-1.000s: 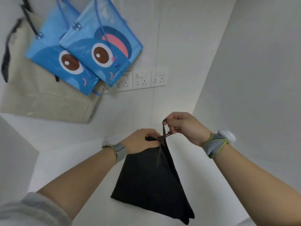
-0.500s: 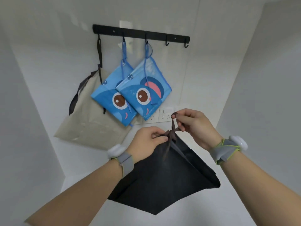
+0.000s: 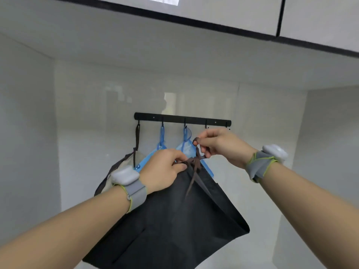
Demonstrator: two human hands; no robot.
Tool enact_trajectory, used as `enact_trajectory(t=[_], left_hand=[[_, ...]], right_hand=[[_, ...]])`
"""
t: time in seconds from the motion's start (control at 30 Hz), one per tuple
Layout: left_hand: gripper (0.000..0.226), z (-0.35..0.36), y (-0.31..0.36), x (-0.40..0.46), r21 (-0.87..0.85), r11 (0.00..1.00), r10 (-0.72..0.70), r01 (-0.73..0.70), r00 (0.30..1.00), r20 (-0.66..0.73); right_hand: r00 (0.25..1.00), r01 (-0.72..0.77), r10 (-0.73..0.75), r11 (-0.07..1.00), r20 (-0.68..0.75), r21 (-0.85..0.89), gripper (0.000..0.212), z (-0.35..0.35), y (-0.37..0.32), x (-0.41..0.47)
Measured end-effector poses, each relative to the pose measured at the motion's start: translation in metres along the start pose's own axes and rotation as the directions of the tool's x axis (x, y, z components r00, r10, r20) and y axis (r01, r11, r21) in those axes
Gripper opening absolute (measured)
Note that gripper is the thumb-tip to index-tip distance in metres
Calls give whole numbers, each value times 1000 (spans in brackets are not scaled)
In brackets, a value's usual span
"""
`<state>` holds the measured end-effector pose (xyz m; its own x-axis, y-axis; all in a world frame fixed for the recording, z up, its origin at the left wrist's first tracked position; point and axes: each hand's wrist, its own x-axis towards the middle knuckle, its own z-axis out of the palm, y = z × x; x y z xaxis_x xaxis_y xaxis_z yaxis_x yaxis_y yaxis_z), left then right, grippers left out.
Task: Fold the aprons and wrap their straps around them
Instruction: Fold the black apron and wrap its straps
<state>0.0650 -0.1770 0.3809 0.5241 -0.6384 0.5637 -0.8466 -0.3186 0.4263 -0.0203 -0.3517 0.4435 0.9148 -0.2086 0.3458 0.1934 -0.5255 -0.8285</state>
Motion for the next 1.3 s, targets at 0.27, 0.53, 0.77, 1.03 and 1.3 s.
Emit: enact_trajectory(t=[0.27, 0.53, 0.77, 1.03, 1.3], left_hand=[[18, -1, -6, 89, 71, 996, -43, 50, 994, -103], [19, 27, -17, 124, 335, 930, 191, -152, 978, -86], [23, 39, -30, 143, 588, 779, 278, -220, 961, -8], [24, 61, -37, 125, 697, 693, 182, -184, 980, 78], [27, 70, -37, 84, 560, 828, -12, -15, 999, 44]], right_hand=[[982, 20, 1, 994, -188, 107, 17, -25, 15, 72], [944, 19, 32, 988, -328, 152, 14, -44, 42, 115], [936, -35, 87, 987, -342, 155, 11, -50, 59, 126], [888, -145, 135, 989, -440, 11, 9, -27, 93, 112], [866, -152, 63, 978, -497, -140, 28, 4, 90, 70]])
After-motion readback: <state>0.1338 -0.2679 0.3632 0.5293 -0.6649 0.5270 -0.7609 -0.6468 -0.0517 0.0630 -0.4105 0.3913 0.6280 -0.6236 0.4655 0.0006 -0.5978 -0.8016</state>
